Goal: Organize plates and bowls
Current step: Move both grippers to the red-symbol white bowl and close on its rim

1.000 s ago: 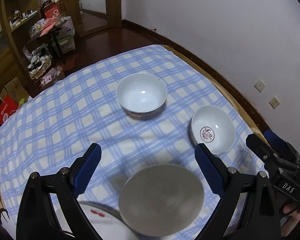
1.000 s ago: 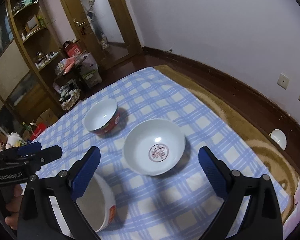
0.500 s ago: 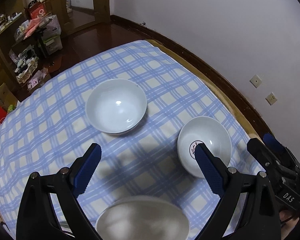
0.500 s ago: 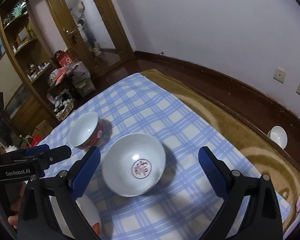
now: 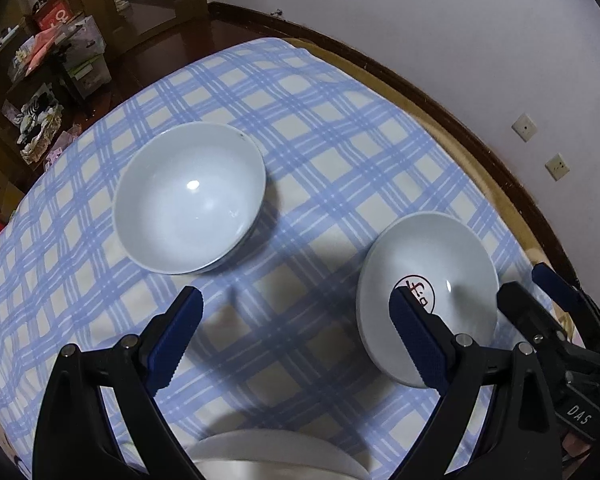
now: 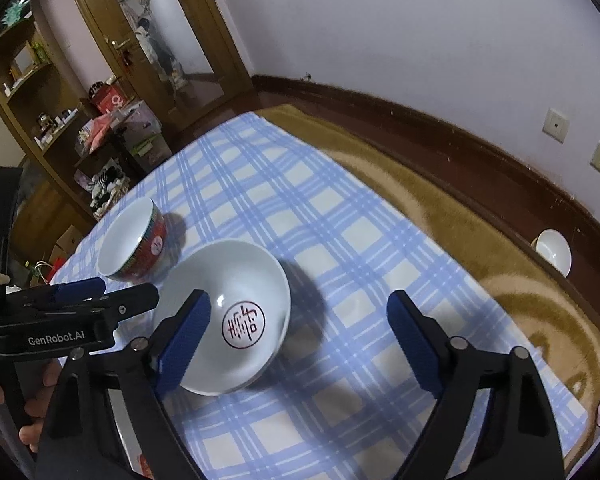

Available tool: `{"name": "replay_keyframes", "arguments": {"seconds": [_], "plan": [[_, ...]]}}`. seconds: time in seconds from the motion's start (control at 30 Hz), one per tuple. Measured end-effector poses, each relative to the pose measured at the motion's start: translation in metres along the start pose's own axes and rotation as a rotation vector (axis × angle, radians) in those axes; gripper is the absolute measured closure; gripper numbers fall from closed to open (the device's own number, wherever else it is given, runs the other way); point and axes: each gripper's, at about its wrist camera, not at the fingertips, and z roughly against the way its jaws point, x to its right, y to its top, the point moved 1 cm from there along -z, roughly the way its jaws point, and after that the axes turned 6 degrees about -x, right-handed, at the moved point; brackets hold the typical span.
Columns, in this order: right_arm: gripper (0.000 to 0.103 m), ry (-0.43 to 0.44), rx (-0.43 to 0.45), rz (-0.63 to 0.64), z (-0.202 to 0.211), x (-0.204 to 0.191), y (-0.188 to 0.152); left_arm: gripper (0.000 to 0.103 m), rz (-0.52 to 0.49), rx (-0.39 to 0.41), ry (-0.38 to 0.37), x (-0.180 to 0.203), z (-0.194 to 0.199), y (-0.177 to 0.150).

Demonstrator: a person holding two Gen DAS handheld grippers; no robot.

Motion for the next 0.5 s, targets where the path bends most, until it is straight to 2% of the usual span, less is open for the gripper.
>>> {"name": "replay_keyframes", "arguments": {"seconds": [0.1,0.2,0.27,0.33,0.37,0.5], "plan": [[0.024,0.008,-0.037,-0.005,-0.009,0.001,-0.002,0.013,-0.016,-0.014,0.007,0.005,-0.005,0.002],[0.037,0.02,-0.069,-0.013,-0.015,0.002,-0.004,0.027,-0.024,-0.051,0.015,0.008,-0.012,0.003],[0.046,0.033,-0.087,-0.02,-0.017,0.003,-0.006,0.043,-0.025,-0.068,0.02,0.01,-0.016,0.003],[0.06,0.041,-0.099,-0.02,-0.019,0.002,-0.007,0.054,-0.026,-0.077,0.007,0.011,-0.019,0.003],[0.064,0.044,-0.105,-0.02,-0.02,0.002,-0.007,0.062,-0.021,-0.077,-0.008,0.011,-0.019,0.002],[0.079,0.1,-0.113,-0.02,-0.021,-0.002,-0.008,0.082,0.025,-0.073,-0.09,0.01,-0.022,0.002]]}}
